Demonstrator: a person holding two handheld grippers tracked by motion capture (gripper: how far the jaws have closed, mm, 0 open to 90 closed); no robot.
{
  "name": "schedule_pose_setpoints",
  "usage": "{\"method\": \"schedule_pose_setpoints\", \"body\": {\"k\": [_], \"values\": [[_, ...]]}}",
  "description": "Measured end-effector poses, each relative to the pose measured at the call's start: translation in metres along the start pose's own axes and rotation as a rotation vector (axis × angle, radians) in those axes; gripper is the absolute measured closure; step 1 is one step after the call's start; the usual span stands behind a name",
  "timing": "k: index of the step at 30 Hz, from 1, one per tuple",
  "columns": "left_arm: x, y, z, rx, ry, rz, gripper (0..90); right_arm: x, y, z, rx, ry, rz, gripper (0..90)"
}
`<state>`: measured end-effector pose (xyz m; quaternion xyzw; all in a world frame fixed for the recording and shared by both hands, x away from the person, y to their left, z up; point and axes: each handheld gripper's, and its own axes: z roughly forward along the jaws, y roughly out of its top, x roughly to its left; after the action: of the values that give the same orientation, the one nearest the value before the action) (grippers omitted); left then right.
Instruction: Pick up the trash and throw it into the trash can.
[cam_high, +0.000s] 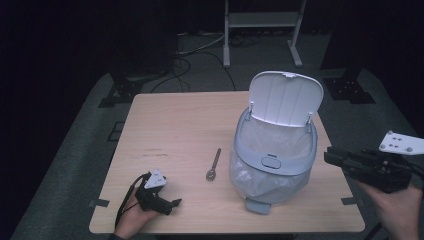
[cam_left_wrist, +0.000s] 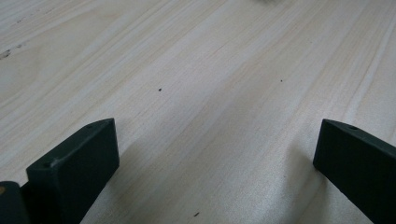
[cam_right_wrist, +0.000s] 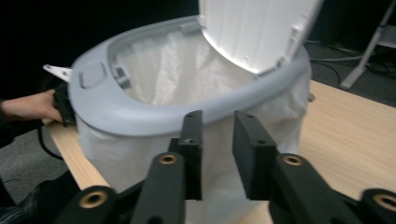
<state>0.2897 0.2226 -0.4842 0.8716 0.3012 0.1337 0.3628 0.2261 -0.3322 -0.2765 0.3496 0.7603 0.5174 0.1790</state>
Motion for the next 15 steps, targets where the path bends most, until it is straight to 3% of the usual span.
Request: {"method": "schedule_pose_setpoints", "body": {"k": [5, 15], "values": [[0.0, 0.0, 0.0, 0.0, 0.0, 0.0, 0.0, -0.005, -0.012, 0.004, 0.028, -0.038, 0.022, 57.0], [0.0, 0.0, 0.0, 0.0, 0.0, 0.0, 0.0, -0.014, -0.049, 0.015, 0.05, -0.136, 0.017, 28.4]]}}
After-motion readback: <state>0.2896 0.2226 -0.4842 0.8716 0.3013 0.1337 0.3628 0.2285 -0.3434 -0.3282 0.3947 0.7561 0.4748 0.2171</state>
